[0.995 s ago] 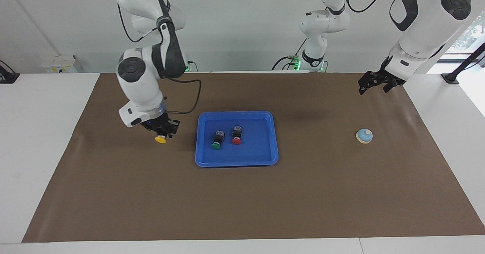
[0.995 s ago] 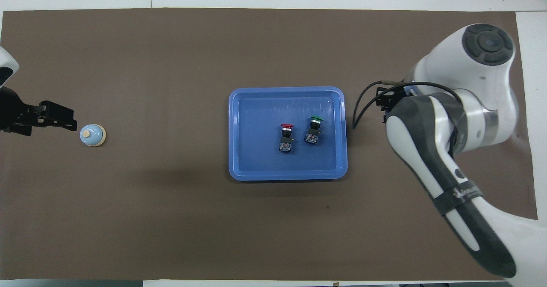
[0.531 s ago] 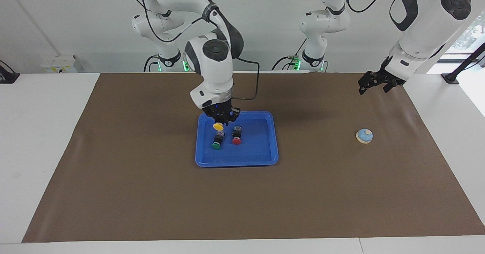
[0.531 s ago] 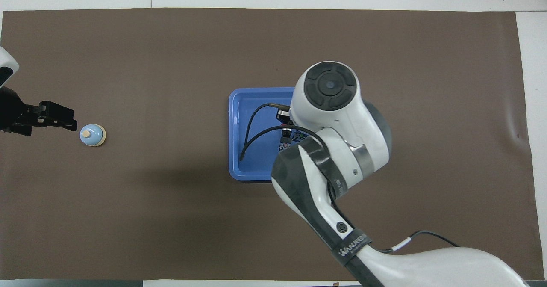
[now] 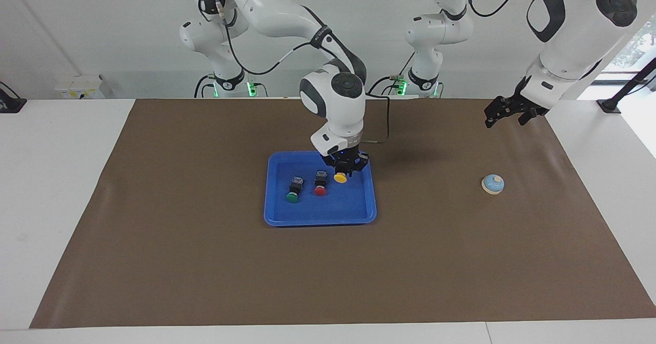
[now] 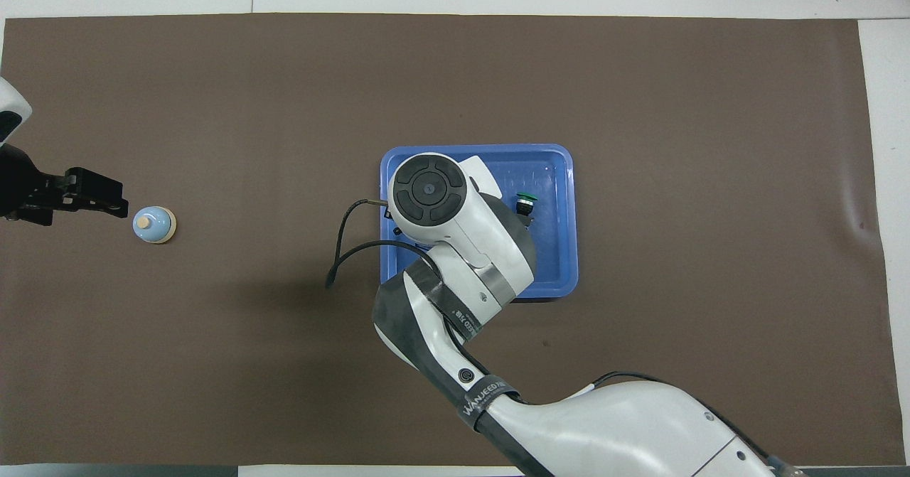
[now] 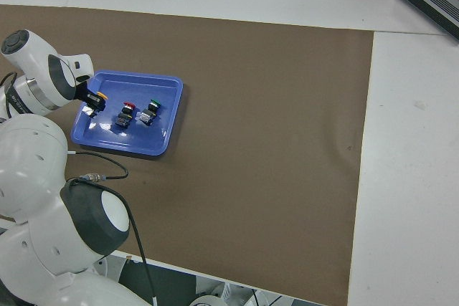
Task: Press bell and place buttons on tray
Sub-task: 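Carry the yellow button into the tray and release it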
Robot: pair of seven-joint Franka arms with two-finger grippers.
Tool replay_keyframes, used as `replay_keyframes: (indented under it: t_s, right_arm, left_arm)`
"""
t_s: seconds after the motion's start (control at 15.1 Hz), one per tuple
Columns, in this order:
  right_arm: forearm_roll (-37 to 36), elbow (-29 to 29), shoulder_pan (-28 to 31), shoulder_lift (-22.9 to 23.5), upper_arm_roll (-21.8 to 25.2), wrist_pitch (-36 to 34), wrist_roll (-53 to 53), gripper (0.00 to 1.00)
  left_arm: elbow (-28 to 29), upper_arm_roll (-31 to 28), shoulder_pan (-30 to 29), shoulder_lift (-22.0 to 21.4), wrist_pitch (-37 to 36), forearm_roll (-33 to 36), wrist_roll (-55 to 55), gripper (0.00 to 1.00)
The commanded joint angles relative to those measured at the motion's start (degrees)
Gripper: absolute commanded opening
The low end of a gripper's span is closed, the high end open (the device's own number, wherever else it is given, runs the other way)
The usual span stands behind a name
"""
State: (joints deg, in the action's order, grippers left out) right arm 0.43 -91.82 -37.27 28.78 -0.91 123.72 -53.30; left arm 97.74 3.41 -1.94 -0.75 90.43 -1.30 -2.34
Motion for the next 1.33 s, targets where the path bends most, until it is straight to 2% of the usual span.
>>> replay_keyframes:
  t_s: [0.0, 0.33, 0.6, 0.66, 0.73, 0.93, 1.19, 1.26]
  right_arm:
    - [0.9, -4.8, 0.3, -0.7, 0.2, 6.2, 1.4, 0.00]
    - [0.8, -10.7, -0.6, -1.6, 0.2, 13.1, 1.5, 0.00]
    - [1.1, -11.2, -0.8, -1.8, 0.2, 13.6, 0.8, 0.01]
    - [1.1, -11.1, -0.8, -1.8, 0.2, 13.5, 0.8, 0.77]
    - [1.1, -10.7, -0.9, -1.8, 0.1, 12.9, 0.7, 1.00]
    - [1.2, -4.7, -1.5, -1.6, 0.2, 5.0, -0.8, 1.00]
    - [2.5, 3.7, 1.4, -2.1, 0.3, -6.5, -1.0, 1.00]
    - [3.3, 4.8, 2.9, -3.4, 0.3, -8.7, -0.6, 1.00]
  left_arm:
    - [0.5, -0.2, 0.0, -0.8, 0.6, -0.2, -0.4, 1.00]
    - [0.5, -0.2, 0.0, -0.9, 0.6, -0.2, -0.4, 1.00]
    - [0.5, -0.2, 0.0, -0.8, 0.6, -0.2, -0.4, 1.00]
    - [0.5, -0.2, 0.0, -0.9, 0.6, -0.2, -0.4, 1.00]
    - [0.5, -0.2, 0.0, -0.8, 0.6, -0.2, -0.4, 1.00]
    - [0.5, -0.2, 0.0, -0.8, 0.6, -0.2, -0.4, 1.00]
    - [0.5, -0.2, 0.0, -0.8, 0.6, -0.2, -0.4, 1.00]
    - [0.5, -0.2, 0.0, -0.8, 0.6, -0.2, -0.4, 1.00]
